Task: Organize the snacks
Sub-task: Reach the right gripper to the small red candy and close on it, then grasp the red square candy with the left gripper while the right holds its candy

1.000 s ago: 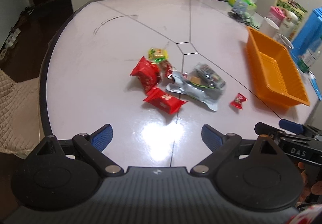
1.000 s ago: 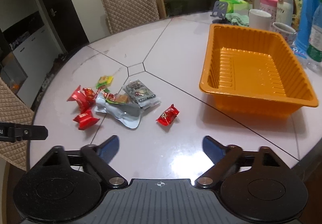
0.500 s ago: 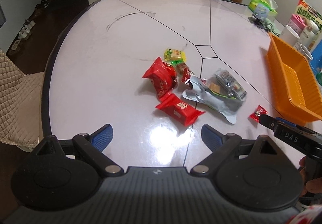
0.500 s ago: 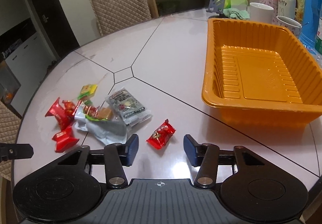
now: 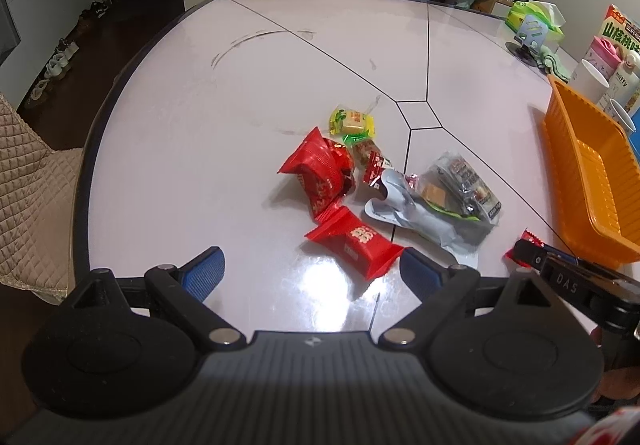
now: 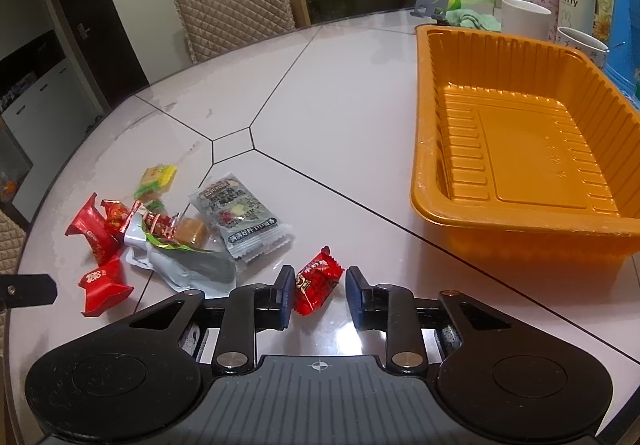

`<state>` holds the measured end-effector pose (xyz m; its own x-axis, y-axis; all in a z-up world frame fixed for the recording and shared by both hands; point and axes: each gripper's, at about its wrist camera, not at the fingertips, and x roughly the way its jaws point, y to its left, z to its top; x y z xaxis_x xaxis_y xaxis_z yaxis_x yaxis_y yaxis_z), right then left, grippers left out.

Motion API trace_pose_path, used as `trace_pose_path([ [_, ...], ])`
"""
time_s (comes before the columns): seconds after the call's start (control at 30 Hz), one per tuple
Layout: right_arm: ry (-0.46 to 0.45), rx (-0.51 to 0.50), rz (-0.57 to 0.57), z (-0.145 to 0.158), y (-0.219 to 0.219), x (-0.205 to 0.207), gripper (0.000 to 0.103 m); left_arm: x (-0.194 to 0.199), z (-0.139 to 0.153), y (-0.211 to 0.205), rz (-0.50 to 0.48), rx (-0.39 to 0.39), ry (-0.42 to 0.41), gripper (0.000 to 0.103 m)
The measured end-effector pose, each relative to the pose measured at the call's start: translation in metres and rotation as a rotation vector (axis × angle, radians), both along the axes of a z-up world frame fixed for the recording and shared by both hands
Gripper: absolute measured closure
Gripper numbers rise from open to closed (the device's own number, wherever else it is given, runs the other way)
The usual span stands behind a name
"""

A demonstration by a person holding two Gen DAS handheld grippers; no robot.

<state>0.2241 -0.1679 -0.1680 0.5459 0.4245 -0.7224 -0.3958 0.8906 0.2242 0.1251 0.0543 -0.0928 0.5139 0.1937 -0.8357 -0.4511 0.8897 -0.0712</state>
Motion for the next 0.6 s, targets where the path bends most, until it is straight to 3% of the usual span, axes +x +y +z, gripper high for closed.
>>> trace_pose_path([
  [0.23,-0.021,-0.026,0.028,-0.001,0.005,-0.001,0.084,0.010,-0.005,-0.001,0.002,-0.002,-0.003,0.010],
  [0.6,-0.027,-0.007,0.037,0.011,-0.002,-0.003,0.084,0.038,-0.027,-0.003,0.013,-0.018,0.013,0.015],
])
